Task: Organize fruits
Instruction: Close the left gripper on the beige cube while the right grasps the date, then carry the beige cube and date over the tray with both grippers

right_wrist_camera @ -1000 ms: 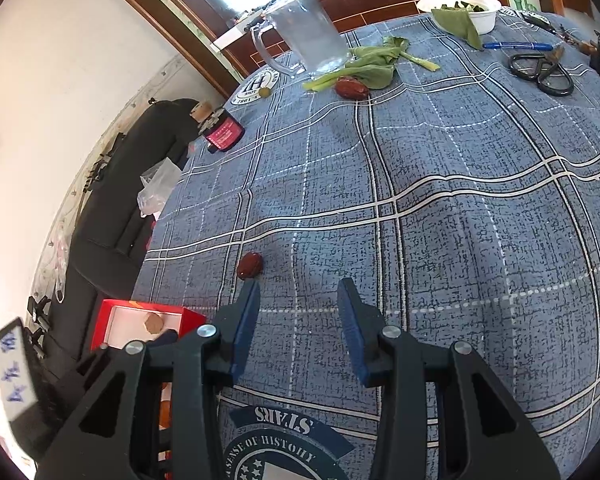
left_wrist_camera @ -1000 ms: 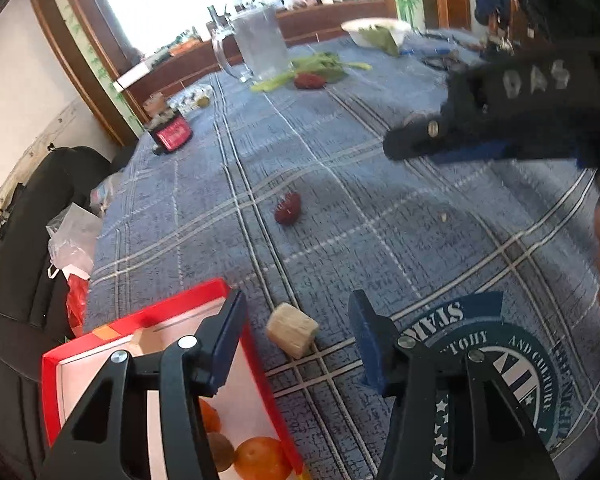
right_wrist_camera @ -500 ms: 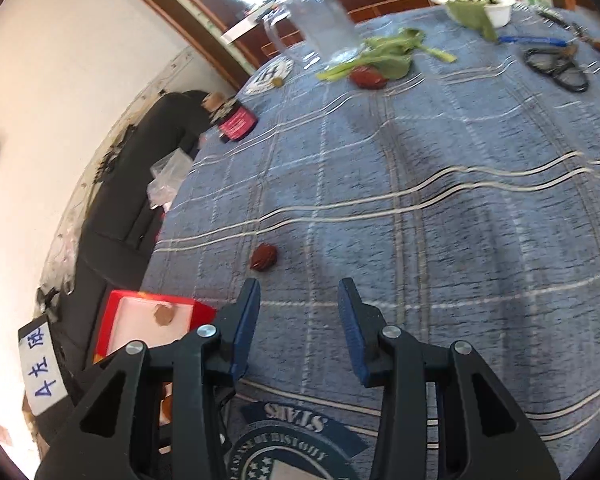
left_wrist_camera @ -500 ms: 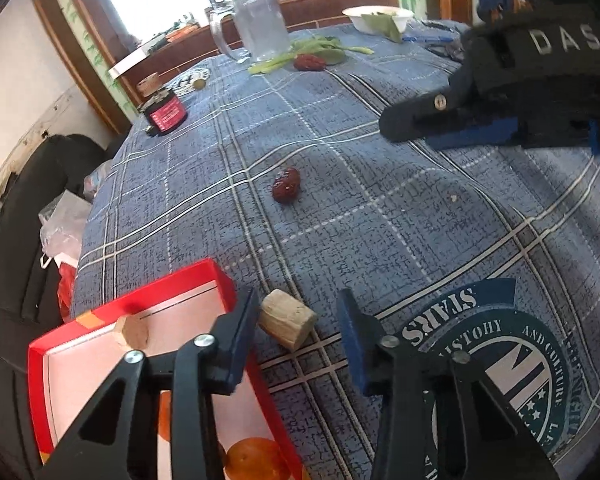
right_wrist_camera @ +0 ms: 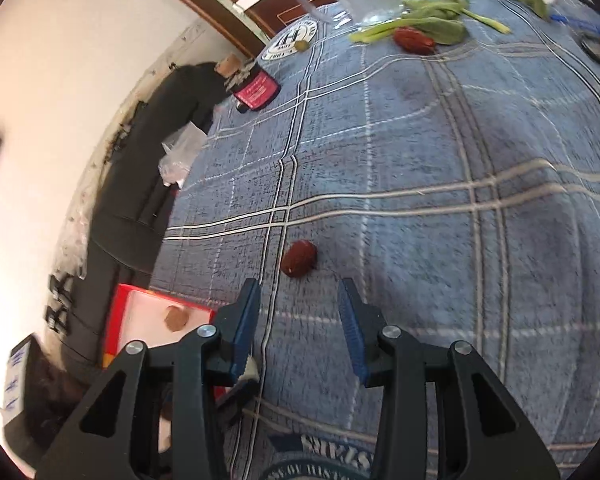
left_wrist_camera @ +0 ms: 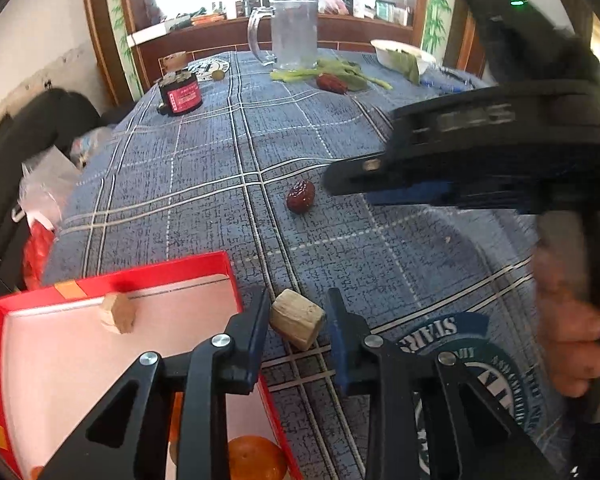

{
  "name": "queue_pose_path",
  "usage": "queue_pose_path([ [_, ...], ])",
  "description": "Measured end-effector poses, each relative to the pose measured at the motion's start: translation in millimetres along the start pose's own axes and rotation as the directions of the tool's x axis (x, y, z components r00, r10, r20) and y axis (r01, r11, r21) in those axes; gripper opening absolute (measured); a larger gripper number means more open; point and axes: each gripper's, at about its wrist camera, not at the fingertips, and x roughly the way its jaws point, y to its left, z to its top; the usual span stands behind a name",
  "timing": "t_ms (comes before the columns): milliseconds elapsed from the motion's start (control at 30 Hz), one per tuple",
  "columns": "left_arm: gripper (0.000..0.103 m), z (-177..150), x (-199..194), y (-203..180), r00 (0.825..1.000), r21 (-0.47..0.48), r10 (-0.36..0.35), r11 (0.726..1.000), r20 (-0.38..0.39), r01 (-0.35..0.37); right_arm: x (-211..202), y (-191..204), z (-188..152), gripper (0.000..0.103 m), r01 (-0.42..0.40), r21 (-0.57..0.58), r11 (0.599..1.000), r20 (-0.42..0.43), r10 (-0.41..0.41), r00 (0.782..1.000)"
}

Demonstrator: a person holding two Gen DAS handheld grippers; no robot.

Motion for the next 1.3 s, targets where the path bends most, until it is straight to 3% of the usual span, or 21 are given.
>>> queue_pose_path([
  [400, 0.028, -12, -22, 11, 0.995, -0.09, -0.079, 0.992, 0.065, 0.085, 38, 26, 10, 0.042, 0.17, -0.078, 0.982, 0.006, -0.17, 0.985],
  [500, 0.028, -13, -26, 16, 0.994, -0.111, -0.081, 0.99, 0.079, 0.09, 43, 33, 7, 0.027, 0.256, -0.127, 0.958, 0.049, -0.252, 0.966],
  [567, 0.028, -13, -29, 20, 0.992, -0.126, -0.086, 0.987, 0.09, 0.097, 42, 35, 4, 0.027, 0.275, -0.149, 0.95, 0.073, -0.267, 0.961],
  [800, 0.028, -17, -44, 32, 0.988, -0.167, -0.055, 0.983, 0.143, 0.079, 24, 20, -5, 0.027, 0.228, -0.097, 0.969, 0.082, -0.22, 0.972],
  [967, 0.028, -32, -59, 50, 0.985, -0.22, 0.02, 0.975, 0.17, 0.018, 3, 32, -8, 0.027, 0.184, -0.114, 0.976, 0.124, -0.17, 0.978],
  [1167, 0.028, -46, -75, 79, 0.973, -0.299, 0.133, 0.951, 0.189, -0.072, -21, 66, -17, 0.027, 0.07, -0.202, 0.977, 0.163, -0.037, 0.986],
  [1300, 0.028, -49, -81, 99, 0.962, -0.349, 0.196, 0.929, 0.189, -0.121, -22, 95, -35, 0.027, 0.009, -0.29, 0.957, 0.158, 0.038, 0.987],
])
